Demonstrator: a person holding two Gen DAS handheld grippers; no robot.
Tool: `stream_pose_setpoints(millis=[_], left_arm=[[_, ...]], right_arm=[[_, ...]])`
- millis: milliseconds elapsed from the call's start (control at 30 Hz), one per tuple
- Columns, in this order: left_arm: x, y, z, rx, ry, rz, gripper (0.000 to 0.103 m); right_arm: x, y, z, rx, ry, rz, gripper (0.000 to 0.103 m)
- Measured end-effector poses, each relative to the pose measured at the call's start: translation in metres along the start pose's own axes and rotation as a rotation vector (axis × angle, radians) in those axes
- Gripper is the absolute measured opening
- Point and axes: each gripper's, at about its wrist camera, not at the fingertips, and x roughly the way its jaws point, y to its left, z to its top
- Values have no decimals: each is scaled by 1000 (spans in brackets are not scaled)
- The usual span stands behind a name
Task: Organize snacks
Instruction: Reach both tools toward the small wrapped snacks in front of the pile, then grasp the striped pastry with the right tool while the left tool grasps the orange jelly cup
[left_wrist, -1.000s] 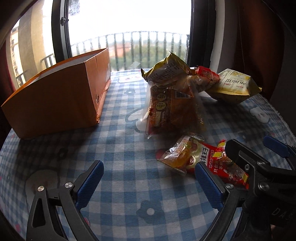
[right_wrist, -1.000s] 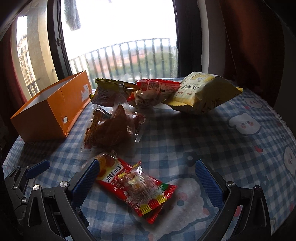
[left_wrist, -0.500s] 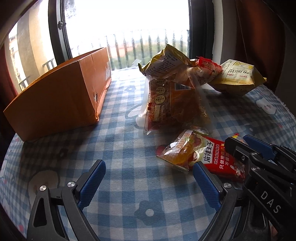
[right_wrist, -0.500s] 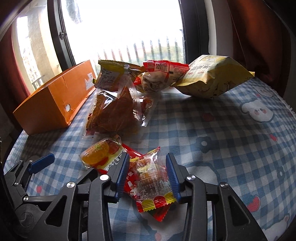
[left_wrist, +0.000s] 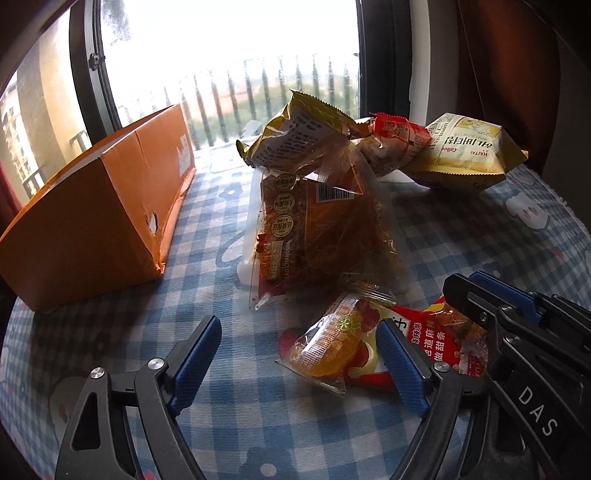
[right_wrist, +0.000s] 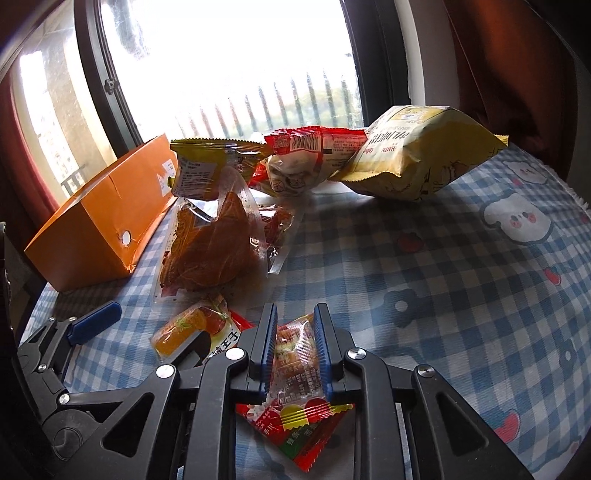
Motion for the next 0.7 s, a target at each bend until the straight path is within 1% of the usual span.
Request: stream_pose_setpoints(millis=[67,100,133,167,200,233,267,300,433,600,667,700], left_arm=[[3,0,1,-12,8,-29,76],[2,-1,1,-11,5,-37,69],[2,-2,1,-5,4,-50,66],[1,-4,1,1,1,-60,59],[0,-5,0,6,-1,-64,57],[0,-5,0,8,-2,-65,56],[-1,-6,0,8,-1,-64,51],[-1,-5,-1,7,-1,-64,49],[-6,-4,-6,3,-8,-53,46],[-14,-3,-14,13,-24,-11,45],[-13,-1,-16,8,-24,-9,45],[-13,-1,-17,6,-25,-8,45]], right_arm=[[1,-1,1,4,2,-2,26],[1,-2,2,12,8,-2,28],[1,-3,2,19,15,-1,38],[1,-4,1,28,19,-3,55],[1,-5,0,39,17,-2,64],[1,-6,-1,47,12,3,70],[0,-6,-1,46,13,5,70],[-1,-5,-2,44,13,2,70],[-4,-3,-5,35,14,-14,70],[-4,2,-11,21,40,-34,69],[-3,4,-11,12,43,-41,57],[-2,4,-11,8,45,-43,55]])
